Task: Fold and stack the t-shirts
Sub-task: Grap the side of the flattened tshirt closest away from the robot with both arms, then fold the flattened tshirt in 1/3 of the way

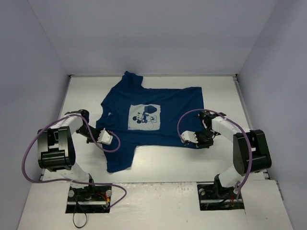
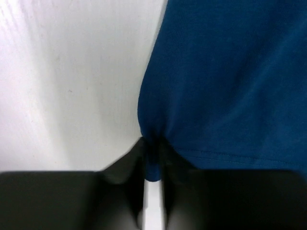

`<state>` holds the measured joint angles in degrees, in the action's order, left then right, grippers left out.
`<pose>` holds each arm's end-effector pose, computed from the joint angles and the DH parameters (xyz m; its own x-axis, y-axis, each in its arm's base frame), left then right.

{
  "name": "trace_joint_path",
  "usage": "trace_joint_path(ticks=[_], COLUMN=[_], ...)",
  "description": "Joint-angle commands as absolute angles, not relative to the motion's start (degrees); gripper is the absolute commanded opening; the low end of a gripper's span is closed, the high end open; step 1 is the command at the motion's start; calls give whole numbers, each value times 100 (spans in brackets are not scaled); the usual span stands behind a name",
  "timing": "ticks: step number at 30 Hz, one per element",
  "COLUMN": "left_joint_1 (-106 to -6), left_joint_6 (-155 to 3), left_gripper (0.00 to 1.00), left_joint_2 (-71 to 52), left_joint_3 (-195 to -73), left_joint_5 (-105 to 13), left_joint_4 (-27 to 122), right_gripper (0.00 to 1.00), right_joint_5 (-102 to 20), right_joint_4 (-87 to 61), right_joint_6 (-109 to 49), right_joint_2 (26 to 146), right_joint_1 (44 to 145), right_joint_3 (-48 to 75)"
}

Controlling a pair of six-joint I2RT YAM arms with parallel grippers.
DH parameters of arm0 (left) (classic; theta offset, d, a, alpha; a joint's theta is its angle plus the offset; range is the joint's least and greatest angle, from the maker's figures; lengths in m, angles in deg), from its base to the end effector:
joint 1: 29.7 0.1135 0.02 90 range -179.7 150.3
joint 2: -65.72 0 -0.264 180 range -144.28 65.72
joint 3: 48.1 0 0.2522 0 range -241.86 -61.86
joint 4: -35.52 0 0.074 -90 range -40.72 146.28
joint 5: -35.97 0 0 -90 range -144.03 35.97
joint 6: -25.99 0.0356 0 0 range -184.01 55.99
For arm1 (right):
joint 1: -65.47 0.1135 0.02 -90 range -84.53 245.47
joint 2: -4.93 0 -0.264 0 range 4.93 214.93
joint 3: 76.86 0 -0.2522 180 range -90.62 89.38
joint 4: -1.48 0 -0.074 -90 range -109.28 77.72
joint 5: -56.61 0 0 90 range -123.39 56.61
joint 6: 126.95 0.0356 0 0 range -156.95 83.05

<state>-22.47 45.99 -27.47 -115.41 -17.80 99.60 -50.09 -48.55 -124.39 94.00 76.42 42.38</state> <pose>0.2622 0.0121 0.1643 0.2443 0.7951 -0.5551 0.9668 -0.1555 0.2028 0.2529 0.0594 0.1520 0.1958 -0.9367 -0.2902 -0.9712 -0.1443 -0.1893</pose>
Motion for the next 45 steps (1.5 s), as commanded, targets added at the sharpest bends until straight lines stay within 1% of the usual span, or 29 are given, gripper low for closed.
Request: trace_joint_path(ticks=[1,2,4,5,12,18,21,27,33,39,45], left_joint_1=[-2258,-2260,-2249,-2248,-2230,-2176,-2121,-1898,-1827,-1821,-1855], left_joint_6=[4603,4594,4568,4568,4651,4504,4170,3174,2368,1933,1781], left_gripper=[8,6,1,0,0,0,0,0,0,0,0], left_joint_2=[-2702,-2661,-2521,-2427,-1382,-1043,-1306,-2696,-3901,-4807,-5263], left_joint_3=[-11776,-11771,-11735,-11695,-11415,-11577,-11931,-13238,-14524,-15293,-15626], left_joint_5=[-1698,-1672,-1592,-1548,-1101,-819,-710,-403,-323,-459,-542], left_joint_4=[10081,10087,10087,10088,10491,10850,10851,10852,10860,10858,10852], right_gripper=[3,0,0,0,0,0,0,0,0,0,0], right_joint_5=[-4640,-4638,-4624,-4634,-4874,-5286,-5373,-5755,-5913,-6072,-6102], right_joint_4=[-4852,-4860,-4876,-4877,-5046,-5298,-5298,-5289,-5289,-5271,-5272], right_joint_6=[-12115,-12039,-11992,-11989,-11849,-11907,-12002,-12079,-11987,-11792,-11626], right_joint_2=[9401,9409,9332,9215,8474,8218,8561,9734,10936,11996,12389], right_joint_1=[7801,7797,7802,7795,7764,7416,7145,6610,6381,6327,6327], right_joint_3=[4421,4394,4369,4376,4158,3649,3345,2420,1505,745,280])
